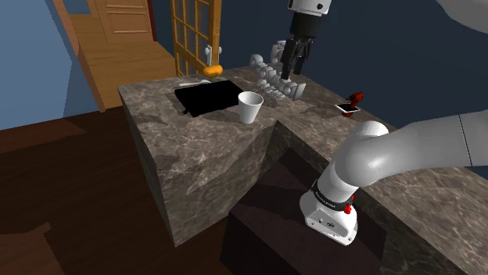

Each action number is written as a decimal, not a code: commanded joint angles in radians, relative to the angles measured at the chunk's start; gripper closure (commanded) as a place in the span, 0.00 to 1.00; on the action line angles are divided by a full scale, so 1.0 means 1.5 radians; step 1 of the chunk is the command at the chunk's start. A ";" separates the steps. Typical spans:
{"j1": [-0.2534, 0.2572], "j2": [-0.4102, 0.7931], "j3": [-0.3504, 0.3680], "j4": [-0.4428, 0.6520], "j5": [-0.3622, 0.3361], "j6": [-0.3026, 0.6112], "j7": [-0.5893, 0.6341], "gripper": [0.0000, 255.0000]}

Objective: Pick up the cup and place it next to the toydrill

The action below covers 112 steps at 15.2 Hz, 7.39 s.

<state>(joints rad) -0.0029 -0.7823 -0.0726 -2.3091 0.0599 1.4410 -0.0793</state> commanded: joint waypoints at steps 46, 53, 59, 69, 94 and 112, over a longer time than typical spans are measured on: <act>-0.042 0.433 0.059 -0.080 -0.246 0.563 0.063 1.00; -0.040 0.406 0.060 -0.060 -0.234 0.517 0.048 1.00; -0.037 0.379 0.060 -0.031 -0.222 0.463 0.032 1.00; -0.034 0.346 0.061 0.028 -0.208 0.373 0.008 1.00; -0.061 0.286 0.012 0.145 -0.210 0.219 -0.105 1.00; -0.163 0.284 -0.203 0.148 -0.263 0.291 -0.392 1.00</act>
<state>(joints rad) -0.2391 -0.3559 -0.3573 -2.0828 -0.3308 1.8653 -0.6426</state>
